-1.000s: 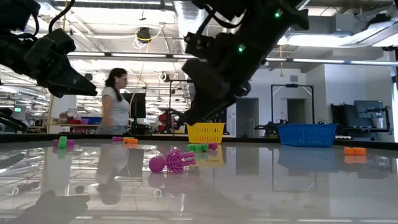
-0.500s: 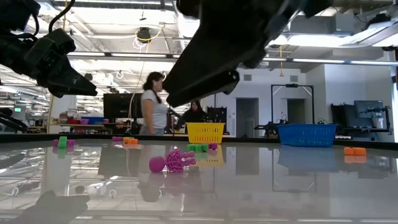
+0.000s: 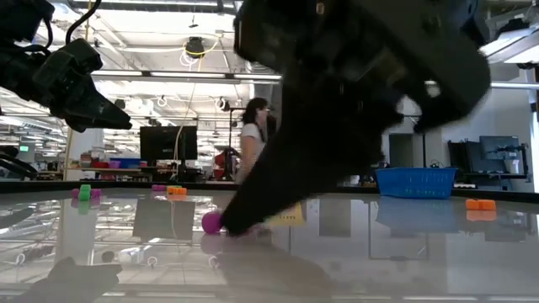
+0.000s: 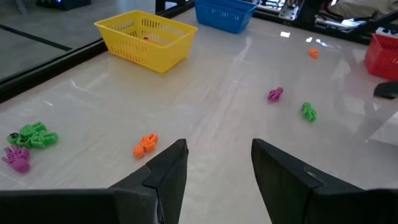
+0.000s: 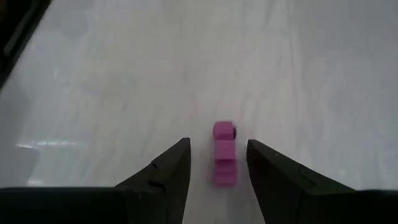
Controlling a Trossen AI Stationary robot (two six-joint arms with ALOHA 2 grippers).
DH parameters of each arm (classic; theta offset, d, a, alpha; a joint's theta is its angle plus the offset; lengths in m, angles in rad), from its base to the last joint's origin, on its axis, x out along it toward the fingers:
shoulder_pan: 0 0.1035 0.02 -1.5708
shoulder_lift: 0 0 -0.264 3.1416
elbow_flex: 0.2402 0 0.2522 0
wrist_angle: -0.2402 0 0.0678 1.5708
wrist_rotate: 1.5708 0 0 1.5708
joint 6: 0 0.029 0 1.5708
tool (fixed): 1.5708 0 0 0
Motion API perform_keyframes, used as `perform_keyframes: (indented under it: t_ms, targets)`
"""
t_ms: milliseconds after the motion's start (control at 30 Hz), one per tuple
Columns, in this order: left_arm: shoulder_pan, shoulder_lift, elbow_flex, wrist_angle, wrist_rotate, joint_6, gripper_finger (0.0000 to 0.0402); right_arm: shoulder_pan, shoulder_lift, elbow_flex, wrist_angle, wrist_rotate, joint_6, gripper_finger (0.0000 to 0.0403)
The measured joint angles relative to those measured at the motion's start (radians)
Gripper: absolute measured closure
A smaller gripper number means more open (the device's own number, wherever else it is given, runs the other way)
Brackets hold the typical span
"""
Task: Sort Halloween decoration
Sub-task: Put the violet skeleton toy into the red bin
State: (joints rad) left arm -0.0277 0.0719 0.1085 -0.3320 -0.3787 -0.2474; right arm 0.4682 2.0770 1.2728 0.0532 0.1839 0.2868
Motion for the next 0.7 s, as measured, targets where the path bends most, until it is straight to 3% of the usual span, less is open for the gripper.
perform_keyframes:
  t_ms: [233, 433, 533, 700]
  targets:
    - [0.000, 0.000, 0.000, 0.000, 0.000, 0.000, 0.0233, -0.003, 0.048, 0.013, 0.004, 0.003, -0.004, 0.0227]
    - [0.000, 0.000, 0.000, 0.000, -0.001, 0.000, 0.0233, -0.004, 0.021, 0.012, -0.048, -0.004, -0.046, 0.0296]
    - [0.000, 0.000, 0.000, 0.000, -0.001, 0.000, 0.0233, -0.007, -0.022, 0.008, -0.098, -0.026, -0.049, 0.0339]
    - [0.000, 0.000, 0.000, 0.000, -0.001, 0.000, 0.0233, -0.009, -0.184, 0.017, -0.264, -0.081, 0.024, 0.0344]
